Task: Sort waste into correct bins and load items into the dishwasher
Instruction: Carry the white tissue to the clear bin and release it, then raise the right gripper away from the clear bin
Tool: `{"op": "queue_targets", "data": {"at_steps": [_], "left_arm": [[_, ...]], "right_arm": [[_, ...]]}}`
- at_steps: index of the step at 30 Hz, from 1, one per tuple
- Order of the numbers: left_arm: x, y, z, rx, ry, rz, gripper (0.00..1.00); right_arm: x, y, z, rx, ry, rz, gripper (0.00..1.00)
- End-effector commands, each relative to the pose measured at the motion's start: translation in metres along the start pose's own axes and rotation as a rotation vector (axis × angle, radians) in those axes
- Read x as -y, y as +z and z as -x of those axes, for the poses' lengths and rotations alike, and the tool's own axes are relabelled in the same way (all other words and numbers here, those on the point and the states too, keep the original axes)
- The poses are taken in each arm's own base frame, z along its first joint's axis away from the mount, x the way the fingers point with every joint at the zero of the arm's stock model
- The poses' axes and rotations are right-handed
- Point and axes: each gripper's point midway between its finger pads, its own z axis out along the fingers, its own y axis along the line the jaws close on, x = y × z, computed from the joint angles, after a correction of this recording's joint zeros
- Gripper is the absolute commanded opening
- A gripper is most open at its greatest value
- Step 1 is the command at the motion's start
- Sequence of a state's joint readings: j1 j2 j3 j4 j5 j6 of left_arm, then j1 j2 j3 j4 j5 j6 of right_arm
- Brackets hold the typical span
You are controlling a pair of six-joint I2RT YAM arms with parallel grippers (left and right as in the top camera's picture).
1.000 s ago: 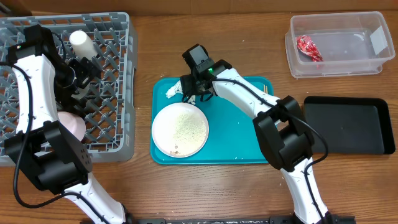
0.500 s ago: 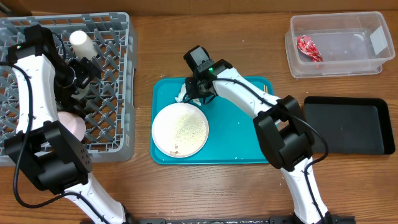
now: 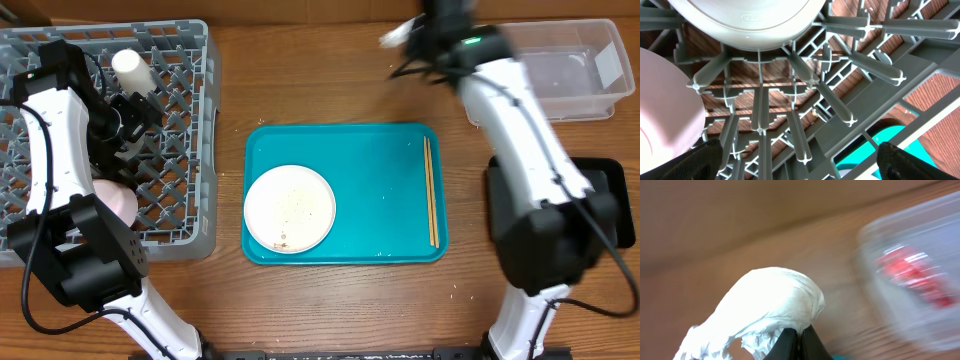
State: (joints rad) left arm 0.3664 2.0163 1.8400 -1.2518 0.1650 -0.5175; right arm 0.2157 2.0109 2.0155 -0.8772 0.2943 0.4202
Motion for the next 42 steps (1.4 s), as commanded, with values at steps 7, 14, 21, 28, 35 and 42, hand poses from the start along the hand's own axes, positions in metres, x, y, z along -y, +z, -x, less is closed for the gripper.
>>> {"op": "queue_targets", "data": {"at_steps": [7,14,21,28,35,42], "left_arm": [[0.006,0.005,-0.002,-0.01,0.028,-0.001,1.0],[0.006,0.005,-0.002,-0.01,0.028,-0.001,1.0],[0.006,0.005,-0.002,-0.01,0.028,-0.001,1.0],[0.005,0.005,-0.002,-0.01,0.028,-0.001,1.0],[0.006,0.005,-0.002,-0.01,0.028,-0.001,1.0],[0.006,0.005,-0.002,-0.01,0.028,-0.001,1.0]], "right_arm": [[0.136,0.031,0.038,0.039,0.189,-0.245,1.0],[0.116,0.034,-0.013,-0.244,0.222,-0.034,0.99],[0.005,-0.009,-0.064,-0.533,0.139,0.493,1.0],[-0.068,-0.039,-0.121,-0.622,-0.084,0.556,1.0],[-0.136,-0.078,-0.182,-0.664,-0.282,0.603,1.0],[-0.159,-0.092,-0.209,-0.622,-0.399,0.553,1.0]]}}
